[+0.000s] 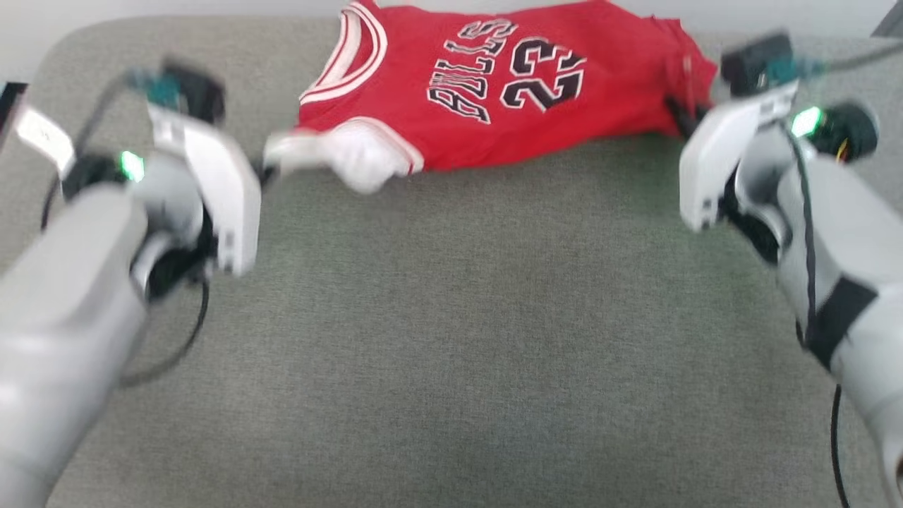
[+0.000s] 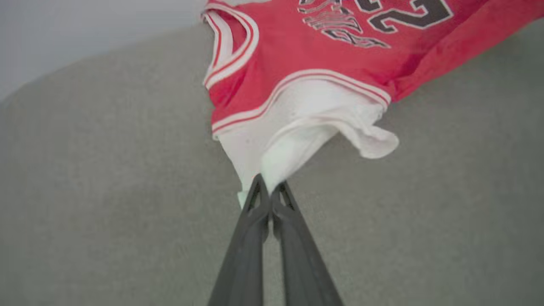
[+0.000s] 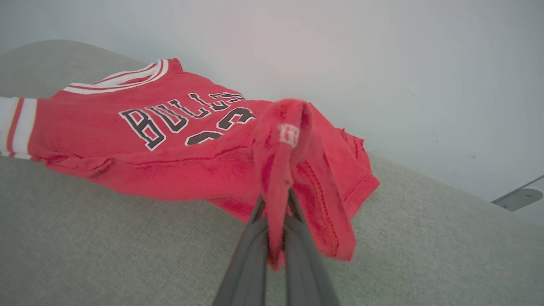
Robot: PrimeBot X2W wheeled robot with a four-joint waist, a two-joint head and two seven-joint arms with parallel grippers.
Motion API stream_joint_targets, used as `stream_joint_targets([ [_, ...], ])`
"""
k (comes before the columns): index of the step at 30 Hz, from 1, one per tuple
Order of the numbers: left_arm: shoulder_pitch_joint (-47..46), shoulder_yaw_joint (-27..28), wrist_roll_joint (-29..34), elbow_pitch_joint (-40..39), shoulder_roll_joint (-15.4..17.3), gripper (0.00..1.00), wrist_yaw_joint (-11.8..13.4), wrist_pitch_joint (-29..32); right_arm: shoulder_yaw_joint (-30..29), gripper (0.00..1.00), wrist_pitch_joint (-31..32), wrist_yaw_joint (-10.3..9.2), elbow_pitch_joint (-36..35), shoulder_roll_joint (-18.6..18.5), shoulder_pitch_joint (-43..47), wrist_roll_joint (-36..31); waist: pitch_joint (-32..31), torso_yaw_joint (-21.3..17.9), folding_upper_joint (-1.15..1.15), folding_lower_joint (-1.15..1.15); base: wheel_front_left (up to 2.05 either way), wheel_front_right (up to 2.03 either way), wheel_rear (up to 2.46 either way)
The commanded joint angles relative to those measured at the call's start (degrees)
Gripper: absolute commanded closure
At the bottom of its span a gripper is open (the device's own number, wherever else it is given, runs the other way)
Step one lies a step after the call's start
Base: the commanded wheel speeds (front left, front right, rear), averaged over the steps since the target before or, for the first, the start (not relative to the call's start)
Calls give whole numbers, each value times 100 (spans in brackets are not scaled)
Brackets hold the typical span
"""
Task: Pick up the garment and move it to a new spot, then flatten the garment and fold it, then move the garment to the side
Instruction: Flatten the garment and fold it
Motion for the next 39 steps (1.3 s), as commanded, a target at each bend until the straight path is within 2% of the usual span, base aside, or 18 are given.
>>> stream_joint_targets([
  [1, 161, 10, -58, -165, 64, 100, 74, 62, 47, 100, 59, -14, -148, -54, 171, 107, -54, 21, 0, 0, 0, 0, 0],
  [4, 878, -31, -308, -974, 443, 100, 458, 473, 252, 100, 305, -14, -793, -352, 748, 425, -144, 35, 0, 0, 0, 0, 0],
  [8, 1732, -75, -562, -2269, 974, 100, 1173, 947, 353, 100, 579, -14, -1725, -836, 1485, 734, -222, 60, 0, 0, 0, 0, 0],
  [15, 3038, -70, -877, -4230, 1718, 100, 2351, 1163, 153, 100, 1141, -12, -3342, -1604, 2766, 908, -233, 50, 0, 0, 0, 0, 0],
  [23, 4046, -343, -1109, -5408, 2136, 100, 3196, 1430, -238, 100, 1916, -11, -5053, -2344, 4265, 1057, -163, 58, 0, 0, 0, 0, 0],
  [26, 4210, -379, -1185, -5638, 2231, 100, 3400, 1529, -427, 100, 2154, -11, -5521, -2505, 4779, 1150, -126, 49, 0, 0, 0, 0, 0],
  [32, 3945, -138, -1036, -5930, 2460, 100, 3533, 1458, -1205, 100, 2243, -10, -6169, -2298, 5459, 1195, -59, -34, 0, 0, 0, 0, 0],
  [35, 3708, -10, -890, -6010, 2581, 100, 3503, 1468, -1490, 100, 2264, -11, -6355, -2156, 5550, 1140, -37, -81, 0, 0, 0, 0, 0],
  [39, 3060, 250, -568, -6045, 2819, 100, 3274, 1516, -2028, 100, 2385, -11, -6596, -1827, 5581, 910, 22, -201, 0, 0, 0, 0, 0],
])
